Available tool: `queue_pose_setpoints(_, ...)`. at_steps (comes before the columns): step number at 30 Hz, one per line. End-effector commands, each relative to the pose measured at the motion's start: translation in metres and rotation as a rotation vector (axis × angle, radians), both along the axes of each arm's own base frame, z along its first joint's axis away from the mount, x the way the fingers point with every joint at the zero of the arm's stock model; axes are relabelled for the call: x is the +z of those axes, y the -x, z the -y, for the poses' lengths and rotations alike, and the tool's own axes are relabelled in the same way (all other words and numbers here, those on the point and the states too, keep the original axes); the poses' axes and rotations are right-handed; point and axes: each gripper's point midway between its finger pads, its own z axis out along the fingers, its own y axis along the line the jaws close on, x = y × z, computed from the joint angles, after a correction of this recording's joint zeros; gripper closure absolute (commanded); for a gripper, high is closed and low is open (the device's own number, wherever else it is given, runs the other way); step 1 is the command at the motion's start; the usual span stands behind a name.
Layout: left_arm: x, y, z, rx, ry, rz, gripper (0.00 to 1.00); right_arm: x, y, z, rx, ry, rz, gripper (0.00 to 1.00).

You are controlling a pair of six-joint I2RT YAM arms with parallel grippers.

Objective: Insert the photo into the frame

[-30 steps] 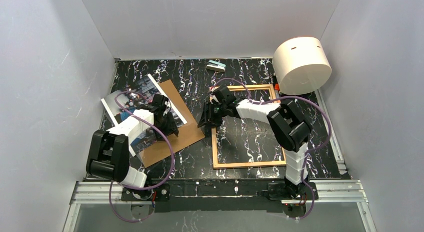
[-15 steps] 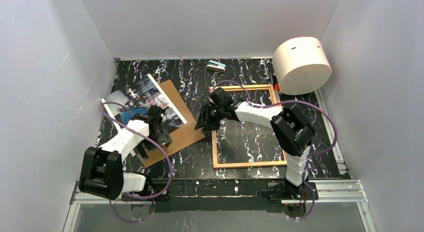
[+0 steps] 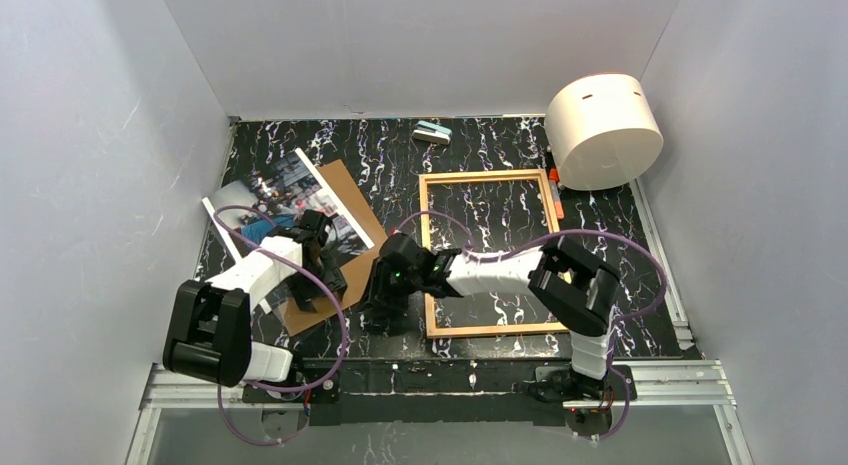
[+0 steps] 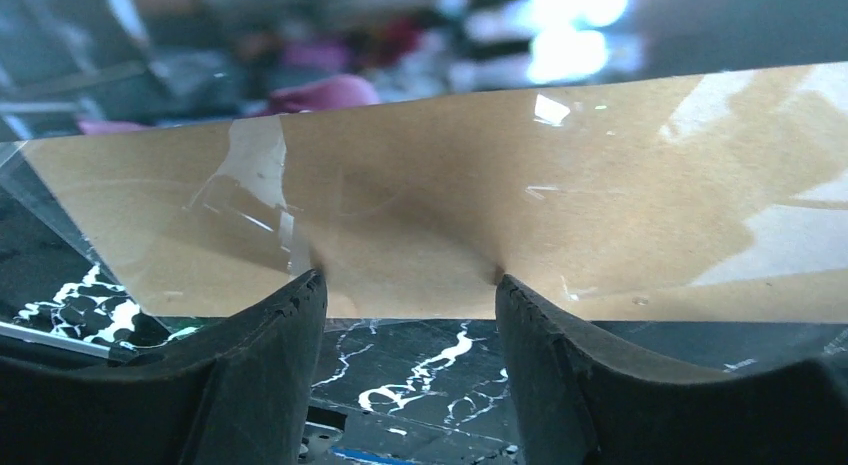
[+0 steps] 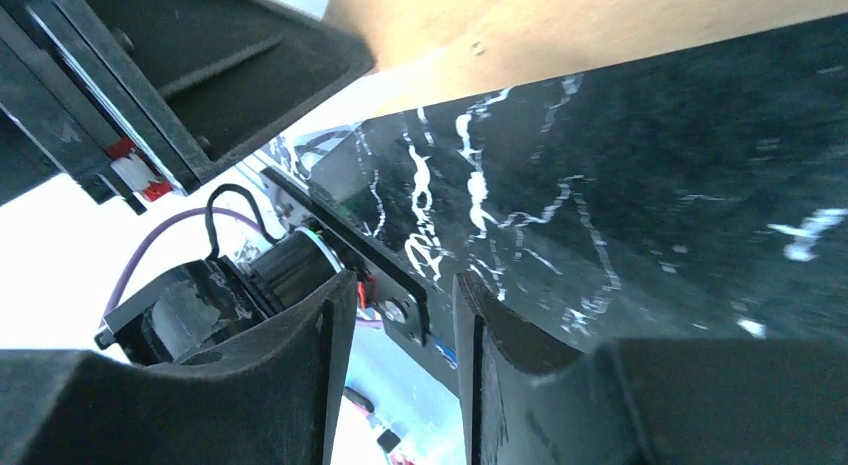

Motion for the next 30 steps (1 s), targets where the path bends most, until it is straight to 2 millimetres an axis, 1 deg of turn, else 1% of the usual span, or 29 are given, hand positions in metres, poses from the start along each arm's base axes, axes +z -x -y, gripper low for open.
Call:
queue_pose_setpoints(1, 0.02, -0.018, 0.012, -0.067, 0.056, 0.027, 0.4, 0.001, 0.007, -0.036, -0.094, -0.076, 0.019, 0.52)
queue_pose_setpoints(4, 0.05, -0.039, -0.004, -0.106, -0.052, 0.07, 0.4, -0.008, 0.016, -0.046, -0.124, -0.091, 0.016, 0.52)
queue_pose_setpoints(6, 0.068, -0.053, -0.016, -0.127, -0.128, 0.106, 0.38, -0.012, 0.017, -0.051, -0.15, -0.1, 0.023, 0.52)
queue_pose_setpoints(8, 0.079, -0.063, -0.027, -0.139, -0.193, 0.133, 0.36, -0.016, 0.017, -0.058, -0.176, -0.111, 0.024, 0.51)
queue_pose_setpoints(10, 0.08, -0.074, -0.039, -0.14, -0.255, 0.157, 0.32, -0.02, 0.015, -0.065, -0.203, -0.116, 0.033, 0.5)
queue_pose_setpoints(12, 0.071, -0.083, -0.051, -0.13, -0.285, 0.152, 0.3, -0.027, 0.014, -0.07, -0.235, -0.11, 0.022, 0.49)
queue_pose_setpoints(14, 0.063, -0.094, -0.059, -0.118, -0.284, 0.156, 0.31, -0.035, 0.013, -0.07, -0.274, -0.106, -0.003, 0.47)
queue_pose_setpoints(18, 0.045, -0.115, -0.071, -0.075, -0.253, 0.164, 0.36, -0.043, 0.012, -0.072, -0.313, -0.124, -0.032, 0.46)
queue_pose_setpoints(20, 0.037, -0.121, -0.079, -0.064, -0.263, 0.148, 0.38, -0.046, 0.013, -0.075, -0.314, -0.113, -0.044, 0.46)
queue_pose_setpoints(22, 0.028, -0.12, -0.087, -0.063, -0.282, 0.103, 0.41, -0.05, 0.014, -0.077, -0.321, -0.092, -0.056, 0.46)
queue_pose_setpoints(24, 0.018, -0.113, -0.092, -0.055, -0.288, 0.05, 0.43, -0.055, 0.014, -0.077, -0.328, -0.069, -0.06, 0.46)
queue_pose_setpoints(28, -0.002, -0.094, -0.09, -0.062, -0.264, -0.047, 0.46, -0.067, 0.013, -0.076, -0.358, -0.036, -0.081, 0.46)
queue_pose_setpoints(30, -0.014, -0.083, -0.091, -0.073, -0.259, -0.114, 0.48, -0.068, 0.012, -0.079, -0.36, -0.054, -0.083, 0.47)
